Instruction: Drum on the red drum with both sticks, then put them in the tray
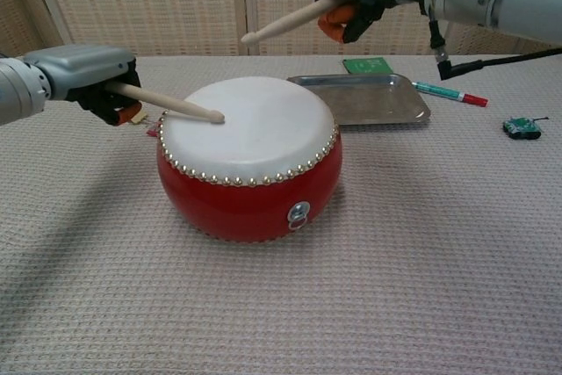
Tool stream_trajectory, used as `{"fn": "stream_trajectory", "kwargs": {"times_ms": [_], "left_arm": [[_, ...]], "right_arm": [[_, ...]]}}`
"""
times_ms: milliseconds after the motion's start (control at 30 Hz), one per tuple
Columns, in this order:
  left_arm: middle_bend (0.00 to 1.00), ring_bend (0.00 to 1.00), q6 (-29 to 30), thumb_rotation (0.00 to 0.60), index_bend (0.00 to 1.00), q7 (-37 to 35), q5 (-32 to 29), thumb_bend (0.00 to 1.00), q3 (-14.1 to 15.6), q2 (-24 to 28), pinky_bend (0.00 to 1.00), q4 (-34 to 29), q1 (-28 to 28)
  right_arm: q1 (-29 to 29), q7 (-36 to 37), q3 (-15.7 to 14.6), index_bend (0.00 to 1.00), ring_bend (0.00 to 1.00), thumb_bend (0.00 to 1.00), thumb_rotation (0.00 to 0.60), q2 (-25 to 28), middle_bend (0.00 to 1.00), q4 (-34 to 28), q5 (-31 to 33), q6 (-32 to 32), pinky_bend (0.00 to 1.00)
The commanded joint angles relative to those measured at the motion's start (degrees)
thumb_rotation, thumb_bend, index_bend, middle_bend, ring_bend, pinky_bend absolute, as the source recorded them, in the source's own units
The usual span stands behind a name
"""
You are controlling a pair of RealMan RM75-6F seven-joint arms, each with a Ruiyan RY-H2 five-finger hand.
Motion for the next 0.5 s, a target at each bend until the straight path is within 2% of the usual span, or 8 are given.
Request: {"fn": "stream_trajectory", "kwargs": {"times_ms": [33, 300, 400, 500], "left_arm": [[1.00, 1.00, 2.0, 0.600, 1.00, -0.6, 0.6, 0.77, -0.6, 1.3, 1.00, -1.5, 0.4], [1.00, 1.00, 6.7, 0.600, 1.00, -4.6, 3.4, 0.77, -2.9, 7.6, 1.00, -9.3, 2.5], [1.00, 1.00, 6.2, 0.600, 1.00, -4.5, 3.5, 0.77, -2.6, 7.7, 1.00, -9.5, 2.3], [1.00, 1.00, 4.6, 0.600, 1.00, -3.9, 2.6, 0.77, -1.9, 6.3, 1.00, -8.0, 1.7]], "right_arm": [[0.2, -0.7, -0.8, 1.00, 1.00, 0.92, 0.600, -0.9, 1.00, 1.4, 1.0, -1.9, 1.00], [1.8, -6.4, -5.4, 1.00, 1.00, 0.92, 0.600, -8.2, 1.00, 11.6, 3.5, -7.8, 1.00], [1.5, -5.5, -5.0, 1.00, 1.00, 0.92, 0.600, -9.2, 1.00, 11.9, 3.0, -6.5, 1.00], [1.1, -3.3, -3.2, 1.00, 1.00, 0.92, 0.600, -7.6, 1.00, 9.4, 1.4, -3.7, 1.00]]}}
